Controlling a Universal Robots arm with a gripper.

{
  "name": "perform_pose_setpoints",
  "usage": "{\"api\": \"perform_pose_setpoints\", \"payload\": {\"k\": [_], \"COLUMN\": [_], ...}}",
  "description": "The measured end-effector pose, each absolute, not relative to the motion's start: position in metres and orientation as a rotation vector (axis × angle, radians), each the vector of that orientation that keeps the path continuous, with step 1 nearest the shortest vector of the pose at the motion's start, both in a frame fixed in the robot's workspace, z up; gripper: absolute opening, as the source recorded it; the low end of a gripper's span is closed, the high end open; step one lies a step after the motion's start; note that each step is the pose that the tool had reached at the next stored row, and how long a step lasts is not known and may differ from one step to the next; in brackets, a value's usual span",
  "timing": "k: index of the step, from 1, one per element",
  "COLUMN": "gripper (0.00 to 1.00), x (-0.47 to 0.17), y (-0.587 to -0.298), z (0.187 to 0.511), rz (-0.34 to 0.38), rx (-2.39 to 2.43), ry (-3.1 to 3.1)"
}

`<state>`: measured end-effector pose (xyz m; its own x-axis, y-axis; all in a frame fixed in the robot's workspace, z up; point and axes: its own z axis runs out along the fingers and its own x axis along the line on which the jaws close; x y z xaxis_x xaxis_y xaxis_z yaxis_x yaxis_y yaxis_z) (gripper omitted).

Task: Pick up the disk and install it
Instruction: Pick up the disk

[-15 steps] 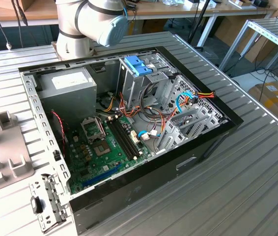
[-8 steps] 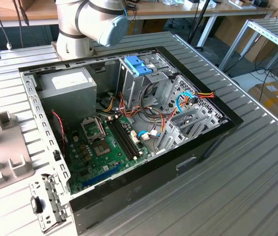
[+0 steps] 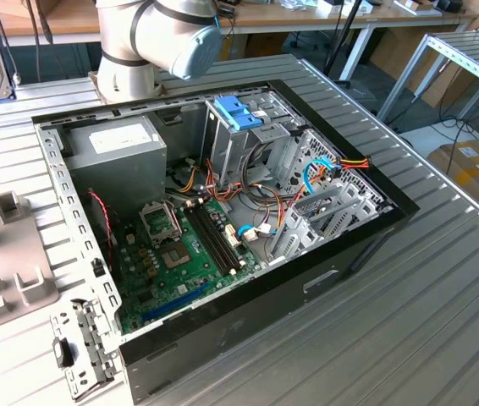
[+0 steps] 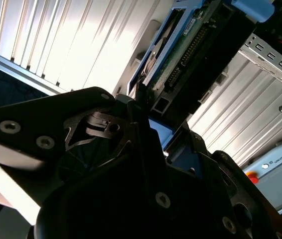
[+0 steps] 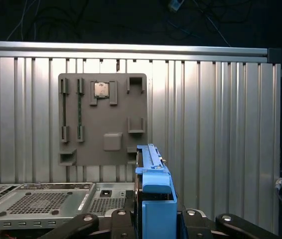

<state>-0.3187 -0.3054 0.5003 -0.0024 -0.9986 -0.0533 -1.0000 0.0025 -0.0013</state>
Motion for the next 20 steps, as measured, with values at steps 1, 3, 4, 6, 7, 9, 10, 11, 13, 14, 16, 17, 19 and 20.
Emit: {"api": "perform_pose_setpoints", "payload": {"k": [1, 3, 4, 6, 7, 9, 10, 11, 13, 14, 16, 17, 19, 20], "gripper": [0.37, 0.37, 0.37, 0.37, 0.37, 0.37, 0.37, 0.37, 0.37, 0.37, 0.37, 0.37, 0.37, 0.37], "x": [-0.317, -0.312, -0.310, -0.307, -0.305, -0.300, -0.298, -0.297, -0.293, -0.291, -0.287, -0.284, -0.281, -0.278], "y": [-0.305, -0.305, -0.305, -0.305, -0.305, -0.305, -0.305, -0.305, -0.305, -0.305, -0.305, -0.305, -0.305, -0.305], "z": [0.500, 0.500, 0.500, 0.500, 0.500, 0.500, 0.500, 0.500, 0.500, 0.500, 0.500, 0.500, 0.500, 0.500], "rz": [0.057, 0.057, 0.057, 0.057, 0.057, 0.057, 0.057, 0.057, 0.057, 0.057, 0.057, 0.057, 0.057, 0.057], "rx": [-2.191, -2.191, -2.191, -2.191, -2.191, -2.191, -2.191, -2.191, -2.191, -2.191, -2.191, -2.191, -2.191, -2.191], "ry": [2.196, 2.196, 2.196, 2.196, 2.196, 2.196, 2.196, 2.196, 2.196, 2.196, 2.196, 2.196, 2.196, 2.196]}}
